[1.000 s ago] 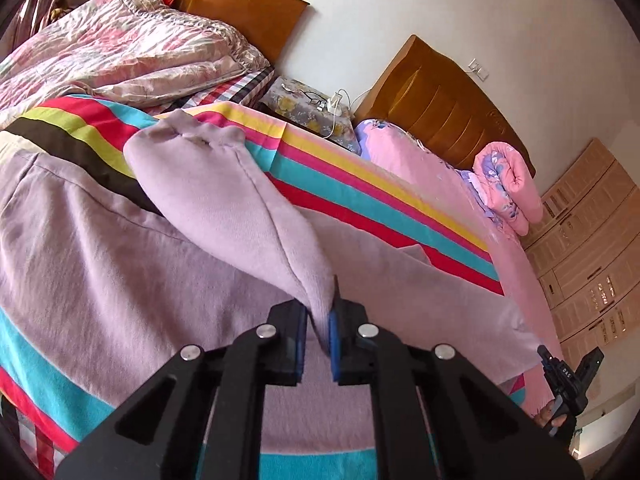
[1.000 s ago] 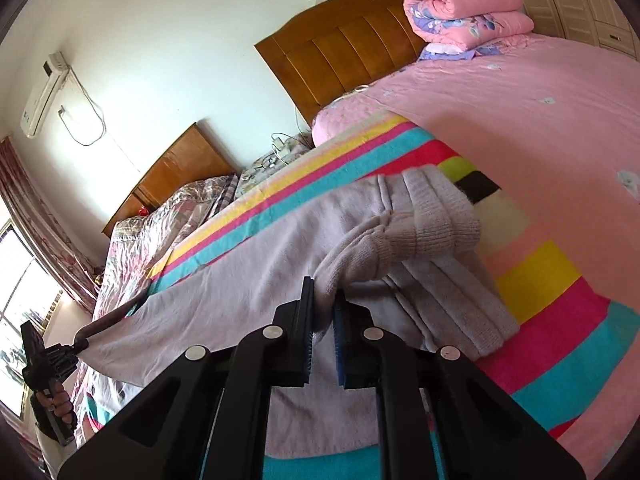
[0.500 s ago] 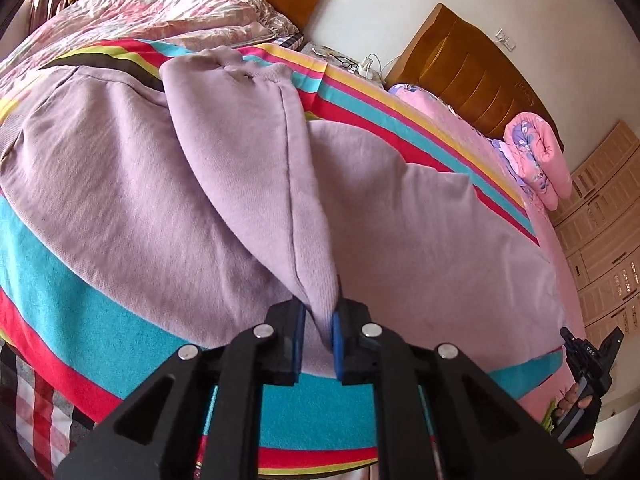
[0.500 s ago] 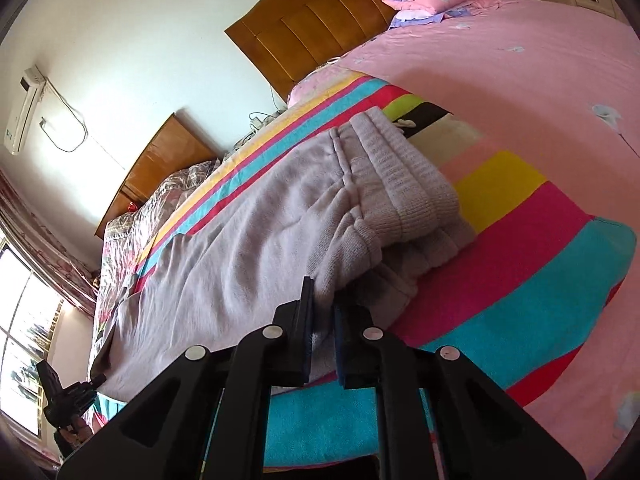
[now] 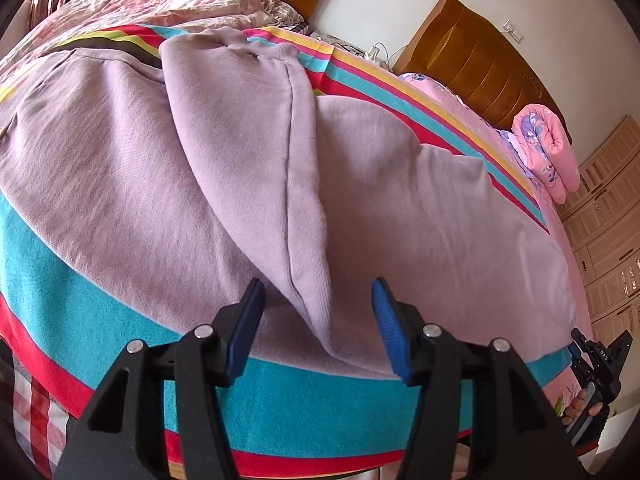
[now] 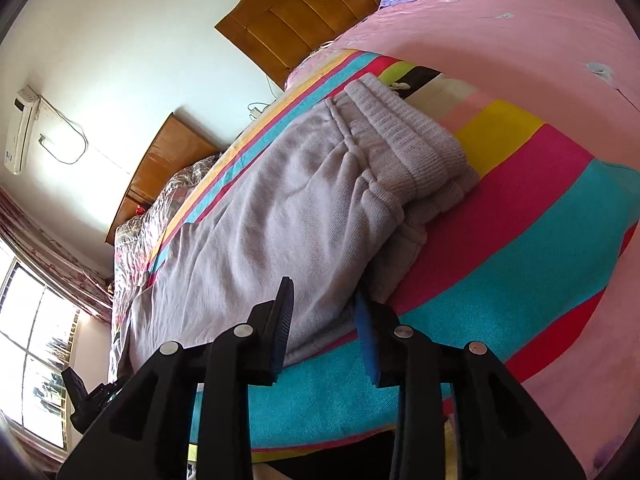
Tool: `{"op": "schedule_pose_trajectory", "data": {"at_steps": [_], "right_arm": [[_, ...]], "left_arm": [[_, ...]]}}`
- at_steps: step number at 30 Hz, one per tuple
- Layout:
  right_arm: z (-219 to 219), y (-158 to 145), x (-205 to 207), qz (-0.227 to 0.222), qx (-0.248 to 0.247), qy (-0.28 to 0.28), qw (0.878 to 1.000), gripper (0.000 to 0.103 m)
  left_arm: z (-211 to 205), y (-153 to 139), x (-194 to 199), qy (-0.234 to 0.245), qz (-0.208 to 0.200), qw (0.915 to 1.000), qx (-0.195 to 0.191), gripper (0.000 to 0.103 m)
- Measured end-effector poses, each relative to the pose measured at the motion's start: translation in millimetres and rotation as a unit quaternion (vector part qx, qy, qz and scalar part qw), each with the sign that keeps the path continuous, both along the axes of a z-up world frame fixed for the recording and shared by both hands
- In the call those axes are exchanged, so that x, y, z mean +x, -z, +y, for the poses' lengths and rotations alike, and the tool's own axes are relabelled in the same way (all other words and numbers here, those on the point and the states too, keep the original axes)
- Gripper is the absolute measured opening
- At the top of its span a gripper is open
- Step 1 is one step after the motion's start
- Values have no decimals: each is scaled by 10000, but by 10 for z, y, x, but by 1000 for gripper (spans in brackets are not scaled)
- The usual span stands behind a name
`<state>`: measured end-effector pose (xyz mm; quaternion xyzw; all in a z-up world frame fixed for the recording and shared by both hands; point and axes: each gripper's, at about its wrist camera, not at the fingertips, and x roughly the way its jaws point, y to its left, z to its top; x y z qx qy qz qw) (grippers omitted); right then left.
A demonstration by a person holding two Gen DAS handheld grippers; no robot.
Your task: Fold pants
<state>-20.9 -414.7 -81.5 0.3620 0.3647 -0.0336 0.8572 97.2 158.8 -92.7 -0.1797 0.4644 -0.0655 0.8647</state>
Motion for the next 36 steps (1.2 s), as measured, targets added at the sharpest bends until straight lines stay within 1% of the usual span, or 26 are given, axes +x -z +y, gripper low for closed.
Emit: {"op": "schedule_pose_trajectory", "data": {"at_steps": [4, 5, 6, 7, 8, 9, 12, 14, 16, 17, 18, 20, 21, 22, 23, 24, 25, 27, 28, 29, 30, 32, 33, 34, 35, 36], "right_arm": [[104, 16, 35, 53, -209, -52, 9998, 31], [107, 9, 38, 57, -248, -26, 9997, 27], [126, -1, 46, 77, -356, -23, 9993, 23], [137, -16, 44, 70, -460, -14, 9989, 15], [136, -33, 29, 21, -477, 9, 9989, 12], [135, -73, 8, -50, -481, 44, 9988, 11], [185, -286, -60, -344, -637, 60, 9974, 9], [205, -338, -50, -353, -766, -1, 9964, 9], [194, -192, -20, -67, -796, -4, 9968, 9], [180, -74, 4, 137, -789, 1, 9968, 9], [177, 15, 9, 217, -781, -22, 9967, 9], [162, 21, -32, 148, -748, -5, 9971, 9], [158, -6, -43, 148, -747, -16, 9971, 12], [157, -51, -65, 218, -835, -3, 9963, 25], [151, -116, -108, 310, -1004, 91, 9944, 40], [146, -198, -172, 316, -1172, 196, 9924, 48], [153, -293, -252, 228, -1322, 293, 9905, 60], [200, -505, -311, 31, -1693, 313, 9851, 61], [253, -606, -266, -47, -1942, 206, 9807, 61], [340, -700, -172, -128, -2207, 39, 9752, 61], [443, -771, -33, -217, -2416, -206, 9699, 61], [673, -837, 352, -303, -2654, -809, 9602, 62], [794, -827, 572, -309, -2714, -1113, 9555, 65], [908, -793, 813, -292, -2737, -1391, 9512, 70], [1014, -740, 1056, -223, -2721, -1628, 9481, 72], [1139, -668, 1295, -92, -2684, -1926, 9438, 72]], "left_arm": [[-1, -1, 20, -11, -12, 10000, 7, 54], [0, -16, 28, -24, -30, 10000, 49, 49], [-7, -38, 40, -9, -69, 9999, 126, 32], [-31, -66, 60, 41, -108, 9995, 292, 23], [-50, -98, 77, 83, -183, 9987, 469, 16], [-59, -150, 78, 104, -291, 9982, 504, 14], [-32, -333, 12, 70, -639, 9970, 434, 13], [14, -301, 4, 48, -570, 9975, 427, 13], [71, -115, 49, 19, -294, 9988, 382, 13], [85, -7, 64, 13, -171, 9991, 391, 15], [84, 27, 41, 2, -281, 9989, 381, 17], [51, 1, -1, 53, -332, 9981, 525, 19], [44, -18, -10, 84, -320, 9980, 529, 31], [54, -46, -20, 91, -313, 9981, 517, 40], [86, -105, -48, -1, -360, 9979, 543, 58], [135, -184, -92, -181, -485, 9968, 613, 69], [184, -277, -148, -400, -671, 9945, 700, 70], [221, -527, -232, -683, -1041, 9884, 869, 75], [179, -663, -226, -580, -1223, 9869, 874, 76], [68, -791, -178, -325, -1348, 9863, 898, 76], [-100, -902, -83, 9, -1410, 9852, 977, 80], [-559, -1033, 176, 718, -1358, 9809, 1195, 88], [-807, -1040, 331, 1118, -1288, 9788, 1130, 89], [-1047, -1004, 489, 1507, -1205, 9764, 970, 89], [-1261, -934, 663, 1784, -1087, 9740, 874, 89], [-1453, -833, 840, 1932, -946, 9727, 872, 89]]}}
